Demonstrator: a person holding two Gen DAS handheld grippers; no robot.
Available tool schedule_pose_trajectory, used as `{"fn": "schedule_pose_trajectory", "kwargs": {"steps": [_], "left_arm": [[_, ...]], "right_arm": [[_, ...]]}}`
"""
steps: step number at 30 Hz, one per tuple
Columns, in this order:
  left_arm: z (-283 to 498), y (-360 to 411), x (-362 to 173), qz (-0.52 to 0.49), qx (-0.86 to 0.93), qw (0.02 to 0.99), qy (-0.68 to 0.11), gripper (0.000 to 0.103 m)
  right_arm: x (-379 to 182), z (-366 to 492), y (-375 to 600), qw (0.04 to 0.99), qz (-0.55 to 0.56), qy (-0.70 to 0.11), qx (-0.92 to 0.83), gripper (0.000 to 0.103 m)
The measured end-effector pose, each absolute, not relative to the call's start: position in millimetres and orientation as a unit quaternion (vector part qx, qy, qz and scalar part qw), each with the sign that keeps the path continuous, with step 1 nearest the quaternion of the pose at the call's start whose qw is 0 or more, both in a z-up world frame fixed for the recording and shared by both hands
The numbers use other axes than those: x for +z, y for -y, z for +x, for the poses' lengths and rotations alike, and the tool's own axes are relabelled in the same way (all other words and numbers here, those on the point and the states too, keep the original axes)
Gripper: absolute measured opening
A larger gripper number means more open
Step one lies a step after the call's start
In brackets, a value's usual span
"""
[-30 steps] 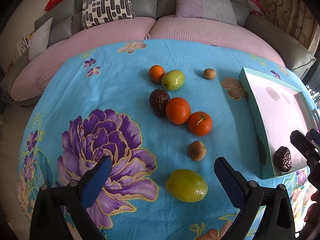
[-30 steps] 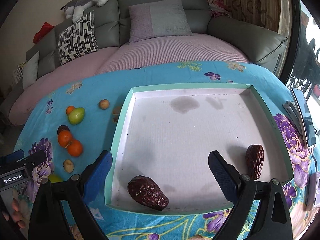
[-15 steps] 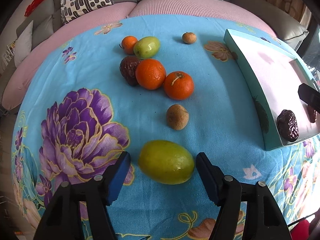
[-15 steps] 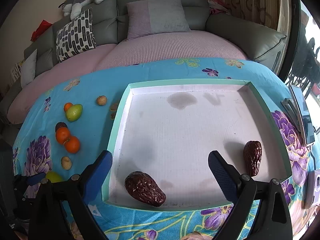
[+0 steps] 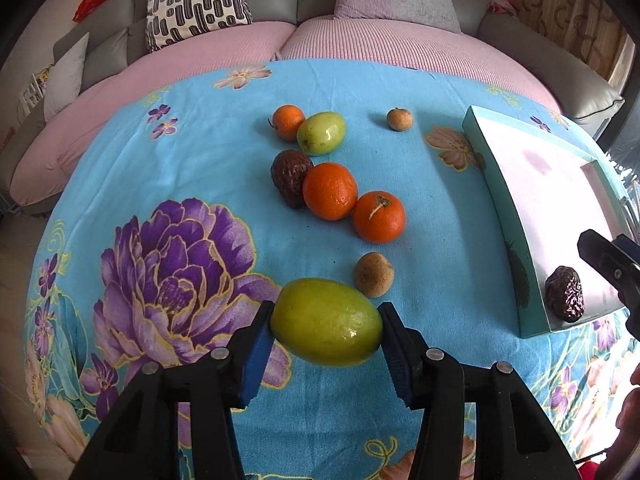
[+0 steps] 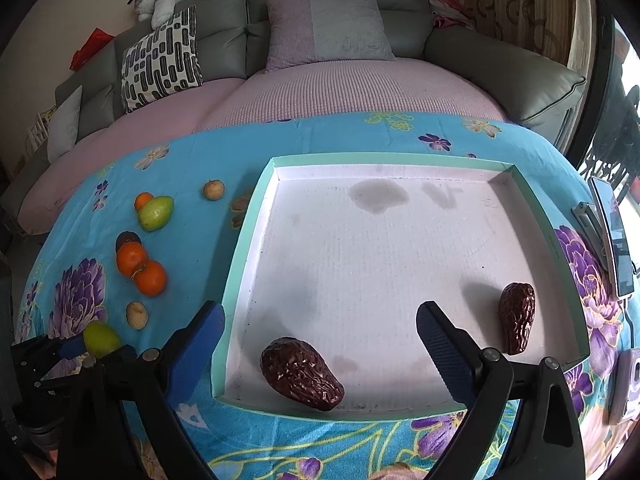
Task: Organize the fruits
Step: 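Grasp the large green fruit with the left tool, then grasp a small brown fruit with the right tool while the left tool holds the green fruit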
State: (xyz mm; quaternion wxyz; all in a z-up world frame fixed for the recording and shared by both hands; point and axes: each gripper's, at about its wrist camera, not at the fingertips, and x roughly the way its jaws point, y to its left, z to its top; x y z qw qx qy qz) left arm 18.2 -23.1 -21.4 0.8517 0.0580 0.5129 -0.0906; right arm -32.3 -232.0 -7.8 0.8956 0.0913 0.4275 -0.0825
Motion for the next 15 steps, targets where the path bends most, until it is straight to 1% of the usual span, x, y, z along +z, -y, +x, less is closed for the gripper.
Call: {"fn": "schedule_pose_trajectory", "kwargs": {"steps": [9, 15], "left_arm": [[38, -6, -2, -0.001, -0.048, 0.874, -0.483, 0.054], [50, -31, 1, -0.048, -0.013, 0.877, -0.477, 0.054]], "right_arm": [[-4, -29, 217, 0.907, 0.069, -0.412, -0.054, 0.097], [-6, -19, 199, 0.909, 0.059, -0.411, -0.027, 0.097]]}}
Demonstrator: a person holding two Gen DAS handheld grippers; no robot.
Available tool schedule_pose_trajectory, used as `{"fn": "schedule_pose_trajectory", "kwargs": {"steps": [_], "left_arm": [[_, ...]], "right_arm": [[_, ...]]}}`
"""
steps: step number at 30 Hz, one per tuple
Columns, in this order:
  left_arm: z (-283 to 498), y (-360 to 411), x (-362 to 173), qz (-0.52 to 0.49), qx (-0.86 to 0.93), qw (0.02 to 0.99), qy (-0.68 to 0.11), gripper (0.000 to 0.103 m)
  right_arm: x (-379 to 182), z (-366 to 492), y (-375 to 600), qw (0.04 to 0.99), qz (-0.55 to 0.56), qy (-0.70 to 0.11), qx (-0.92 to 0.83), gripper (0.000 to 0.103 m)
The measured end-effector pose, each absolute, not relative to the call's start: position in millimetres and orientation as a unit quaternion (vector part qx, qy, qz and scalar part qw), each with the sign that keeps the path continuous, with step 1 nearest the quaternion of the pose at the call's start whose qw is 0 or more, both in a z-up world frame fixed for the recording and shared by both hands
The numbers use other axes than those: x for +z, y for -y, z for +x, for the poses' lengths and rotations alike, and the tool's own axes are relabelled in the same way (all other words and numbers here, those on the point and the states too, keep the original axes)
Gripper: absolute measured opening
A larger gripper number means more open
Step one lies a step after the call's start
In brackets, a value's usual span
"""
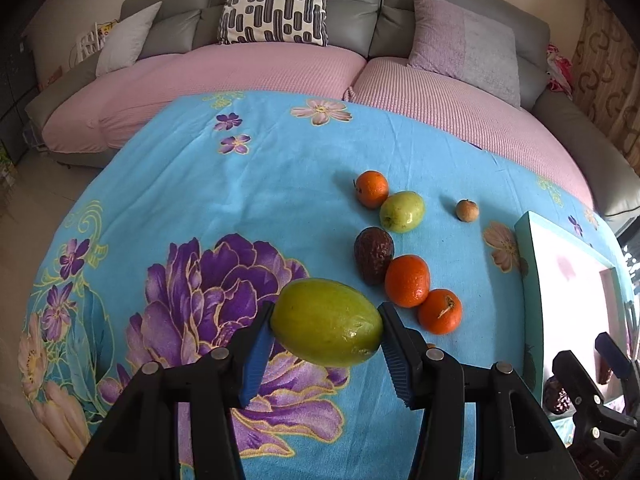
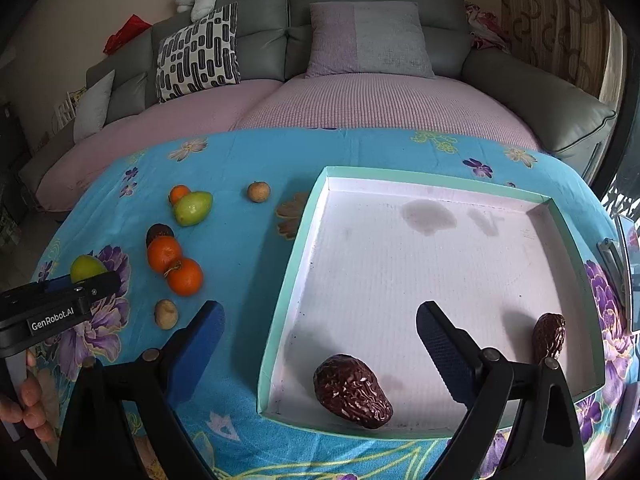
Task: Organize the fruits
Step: 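Grasp a small brown fruit with the right tool while the left tool holds the green fruit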
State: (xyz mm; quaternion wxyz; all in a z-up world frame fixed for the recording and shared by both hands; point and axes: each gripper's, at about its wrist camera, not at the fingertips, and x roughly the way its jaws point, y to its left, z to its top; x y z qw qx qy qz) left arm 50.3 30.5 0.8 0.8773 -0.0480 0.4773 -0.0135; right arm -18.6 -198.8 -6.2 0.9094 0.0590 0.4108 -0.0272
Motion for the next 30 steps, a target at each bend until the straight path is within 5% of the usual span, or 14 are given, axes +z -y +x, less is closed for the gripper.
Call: {"fn": "schedule_pose_trajectory", "kwargs": {"steps": [15, 23, 30], "left_arm": [[54, -78, -3, -0.098, 0.048, 0.872, -0.477, 0.054], [56, -79, -4, -0.097, 0.041, 0.870, -0.482, 0.054], [58, -77, -7, -0.096, 0.036, 0.866, -0.489, 0.054]], "right_arm": [[-8, 0, 143, 0.923, 0.005, -0.382, 0.042, 0.095], [-16, 13, 114, 0.914, -0.005, -0.399, 0.080, 0.065], [-38, 23, 90, 0.896, -0.023, -0.432, 0.101, 0.052]]}}
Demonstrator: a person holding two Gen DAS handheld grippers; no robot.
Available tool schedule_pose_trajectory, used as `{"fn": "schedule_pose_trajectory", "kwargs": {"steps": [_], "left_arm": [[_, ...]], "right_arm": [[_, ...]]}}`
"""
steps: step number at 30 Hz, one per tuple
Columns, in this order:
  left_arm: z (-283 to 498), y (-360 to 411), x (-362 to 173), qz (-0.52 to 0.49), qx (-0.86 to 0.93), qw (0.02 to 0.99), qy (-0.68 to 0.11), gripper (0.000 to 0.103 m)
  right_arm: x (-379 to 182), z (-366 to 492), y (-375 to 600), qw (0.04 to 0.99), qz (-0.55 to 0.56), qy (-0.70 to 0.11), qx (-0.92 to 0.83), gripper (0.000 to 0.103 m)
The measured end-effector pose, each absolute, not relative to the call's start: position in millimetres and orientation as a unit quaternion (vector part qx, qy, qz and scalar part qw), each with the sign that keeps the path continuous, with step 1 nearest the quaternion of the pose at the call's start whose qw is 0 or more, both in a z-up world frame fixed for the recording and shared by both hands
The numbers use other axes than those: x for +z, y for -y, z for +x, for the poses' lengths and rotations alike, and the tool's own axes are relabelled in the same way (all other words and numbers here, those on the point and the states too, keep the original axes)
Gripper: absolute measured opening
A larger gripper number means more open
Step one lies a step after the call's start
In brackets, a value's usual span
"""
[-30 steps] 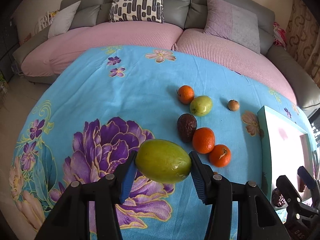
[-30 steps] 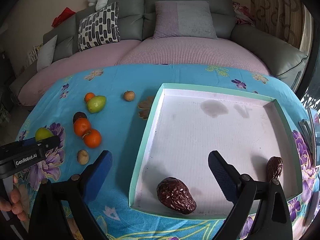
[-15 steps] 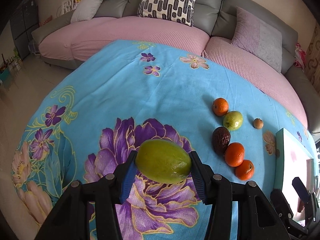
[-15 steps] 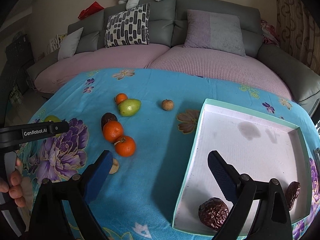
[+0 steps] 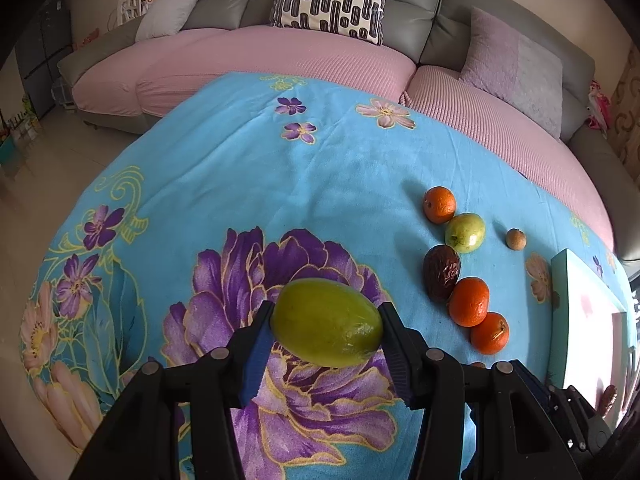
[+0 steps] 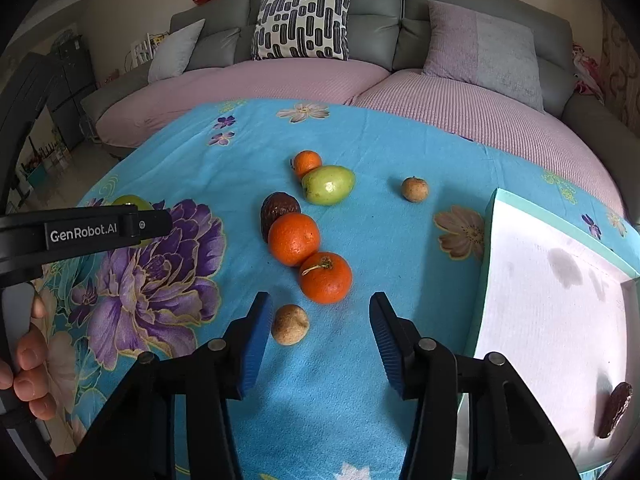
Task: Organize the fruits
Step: 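Grasp a small brown fruit with the right tool while the left tool holds the green fruit, then carry the green fruit and the brown fruit over the tray with both tools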
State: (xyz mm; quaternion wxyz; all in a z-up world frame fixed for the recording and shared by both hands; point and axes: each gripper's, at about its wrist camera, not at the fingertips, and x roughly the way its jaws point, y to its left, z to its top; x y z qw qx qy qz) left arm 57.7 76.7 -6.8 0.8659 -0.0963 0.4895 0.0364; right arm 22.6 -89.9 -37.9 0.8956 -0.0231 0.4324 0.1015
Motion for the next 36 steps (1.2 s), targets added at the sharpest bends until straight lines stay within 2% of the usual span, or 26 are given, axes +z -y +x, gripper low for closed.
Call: {"fn": "schedule_pose_trajectory", "kwargs": {"steps": [13, 25, 36], "left_arm": [[58, -74, -6, -0.093, 0.036, 0.866, -0.490, 0.054], [54, -62, 5, -0.085, 0.019, 0.873, -0.479, 0.054], [71, -3, 29, -0.042, -0.036, 0.884, -0.464, 0.054]], "right_arm": [[-67, 29, 74, 0.873, -0.030, -0.473, 0.117, 0.026], [-25, 21, 92, 0.900, -0.010, -0.425, 0.102, 0.025], [14, 38, 155, 0.920, 0.013, -0.390, 0.030, 0.025]]}}
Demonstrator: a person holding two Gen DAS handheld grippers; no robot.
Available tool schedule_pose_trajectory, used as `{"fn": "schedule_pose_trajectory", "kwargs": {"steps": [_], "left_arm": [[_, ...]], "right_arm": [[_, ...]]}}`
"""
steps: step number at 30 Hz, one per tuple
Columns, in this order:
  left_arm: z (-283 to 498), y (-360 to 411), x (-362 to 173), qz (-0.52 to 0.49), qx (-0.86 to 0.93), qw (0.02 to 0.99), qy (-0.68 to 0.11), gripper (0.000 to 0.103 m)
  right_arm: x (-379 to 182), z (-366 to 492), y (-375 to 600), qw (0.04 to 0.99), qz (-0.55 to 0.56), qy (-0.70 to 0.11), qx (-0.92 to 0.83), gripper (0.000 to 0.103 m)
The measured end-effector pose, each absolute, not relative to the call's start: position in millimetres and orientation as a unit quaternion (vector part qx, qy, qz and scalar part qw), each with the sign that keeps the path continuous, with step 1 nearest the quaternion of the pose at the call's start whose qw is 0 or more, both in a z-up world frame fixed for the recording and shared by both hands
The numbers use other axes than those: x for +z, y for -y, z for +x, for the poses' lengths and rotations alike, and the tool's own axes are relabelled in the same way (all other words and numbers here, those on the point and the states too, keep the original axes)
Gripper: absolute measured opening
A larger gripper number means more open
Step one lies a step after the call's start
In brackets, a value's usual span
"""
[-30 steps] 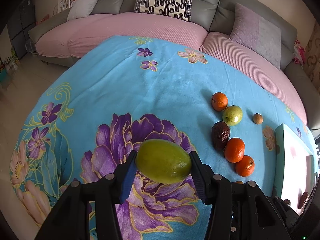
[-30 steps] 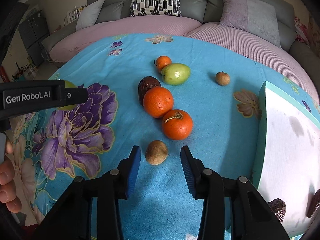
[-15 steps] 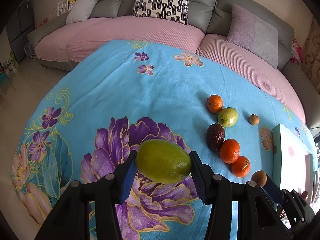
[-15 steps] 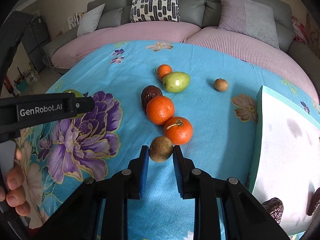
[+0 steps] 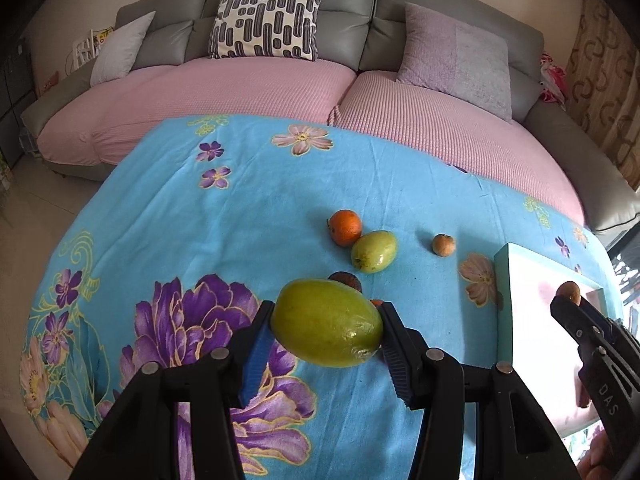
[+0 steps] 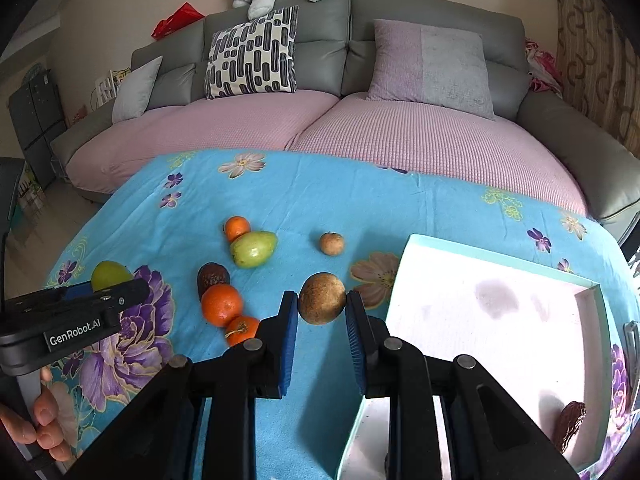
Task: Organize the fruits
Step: 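Carry the green fruit and the brown fruit over the tray with both tools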
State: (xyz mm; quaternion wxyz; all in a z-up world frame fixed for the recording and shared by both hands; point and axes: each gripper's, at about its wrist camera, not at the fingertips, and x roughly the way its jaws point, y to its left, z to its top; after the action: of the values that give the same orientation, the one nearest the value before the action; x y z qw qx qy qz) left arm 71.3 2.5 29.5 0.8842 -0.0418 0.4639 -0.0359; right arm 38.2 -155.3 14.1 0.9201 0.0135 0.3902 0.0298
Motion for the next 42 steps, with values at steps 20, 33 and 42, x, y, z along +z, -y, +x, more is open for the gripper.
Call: {"fn": "schedule_pose_trajectory", "kwargs": {"steps": [20, 33, 42], "left_arm": [[59, 169, 42, 0.061, -0.222, 0.867, -0.443, 0.054], [51, 202, -11, 0.094, -0.253, 0.828, -0.491, 0.054], [44, 209, -26, 0.111, -0.249, 0.819, -0.504, 0.054]], "right_arm": [[23, -1, 366, 0.892, 0.120, -0.396, -0.180, 0.025], [-4, -5, 390, 0.879, 0.138, -0.413, -0.196, 0.025], [-23, -1, 391, 0.863, 0.139, -0.442, -0.202, 0.025]]}}
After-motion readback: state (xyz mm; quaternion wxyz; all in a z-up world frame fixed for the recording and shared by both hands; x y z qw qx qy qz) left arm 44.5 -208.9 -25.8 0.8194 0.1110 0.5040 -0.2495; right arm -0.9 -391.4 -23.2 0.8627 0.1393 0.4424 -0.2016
